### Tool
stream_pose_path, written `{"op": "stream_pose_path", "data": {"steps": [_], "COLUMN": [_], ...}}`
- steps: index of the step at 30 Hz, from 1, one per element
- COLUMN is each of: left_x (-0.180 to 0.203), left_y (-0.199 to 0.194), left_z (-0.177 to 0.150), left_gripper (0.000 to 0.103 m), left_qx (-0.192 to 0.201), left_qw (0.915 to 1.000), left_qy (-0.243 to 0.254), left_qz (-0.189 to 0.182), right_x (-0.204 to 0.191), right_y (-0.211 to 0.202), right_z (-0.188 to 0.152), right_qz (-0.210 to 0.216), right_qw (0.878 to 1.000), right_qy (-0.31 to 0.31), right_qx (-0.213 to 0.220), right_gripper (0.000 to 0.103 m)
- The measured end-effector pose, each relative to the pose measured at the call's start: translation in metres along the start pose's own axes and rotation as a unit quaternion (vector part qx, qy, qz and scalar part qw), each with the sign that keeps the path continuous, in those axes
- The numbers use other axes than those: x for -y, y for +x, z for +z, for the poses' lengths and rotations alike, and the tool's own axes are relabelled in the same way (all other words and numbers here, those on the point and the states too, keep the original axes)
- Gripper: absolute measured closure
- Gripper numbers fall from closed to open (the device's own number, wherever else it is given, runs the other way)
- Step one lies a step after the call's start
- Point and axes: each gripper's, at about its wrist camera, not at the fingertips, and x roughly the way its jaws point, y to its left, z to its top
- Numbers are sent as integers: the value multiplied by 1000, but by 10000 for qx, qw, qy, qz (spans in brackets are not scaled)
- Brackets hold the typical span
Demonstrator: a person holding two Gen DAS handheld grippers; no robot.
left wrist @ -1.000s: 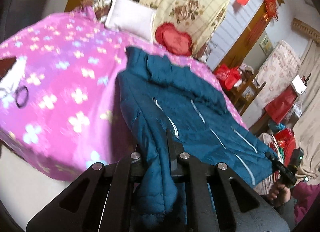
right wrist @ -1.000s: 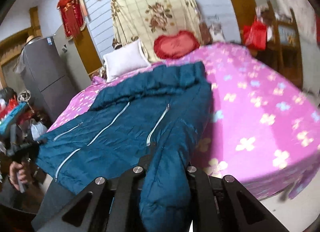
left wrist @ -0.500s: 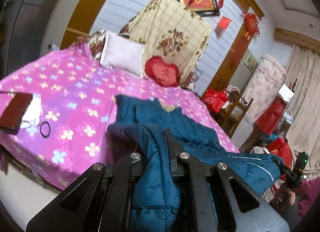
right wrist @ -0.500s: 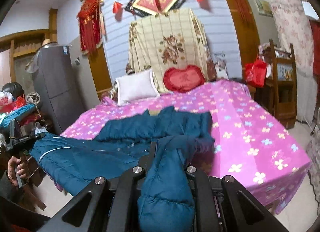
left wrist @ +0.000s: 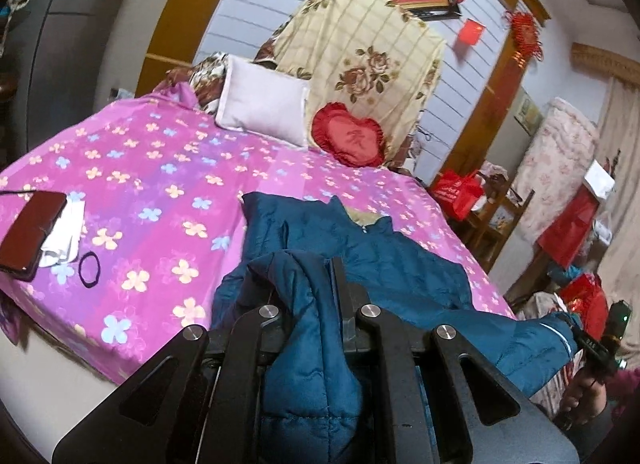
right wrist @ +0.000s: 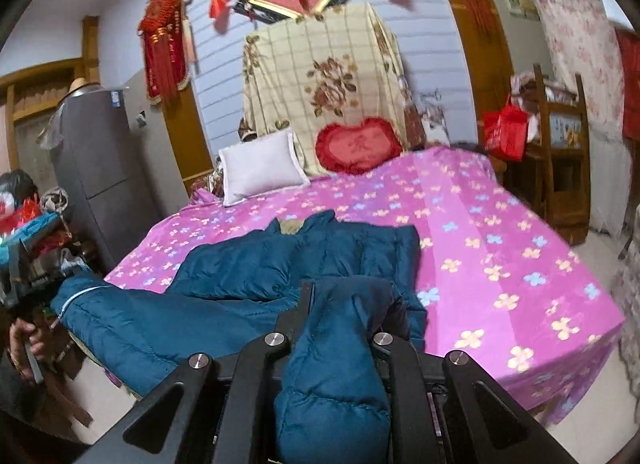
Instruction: Fold large clothes
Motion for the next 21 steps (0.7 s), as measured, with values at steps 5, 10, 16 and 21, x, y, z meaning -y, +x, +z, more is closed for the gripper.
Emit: {"op": "stream_pose_path", "data": {"steps": [5,10,16,21], "left_x": [-3,4,28,29], "left_y": [34,82,119,130], "left_z": [8,10,-8,-16], "left_gripper": [95,92,92,91], "left_qx": [-45,-390,-566,-690], "left_qw": [9996,9922,9638,9535], "left_qy": [-116,176,974,1187], "left_qz": [239,1168,2415,2683], "right_x": [6,14,26,30], "right_y": [33,71,121,141], "right_z": [14,21,16,2], "right_qz": [47,78,-185,-525], "right_qw": [10000,9999,9998,9984], "right_qy": [71,84,69,-8], "right_qx": [9,100,-32,-196], "right_gripper": [92,92,92,92]}}
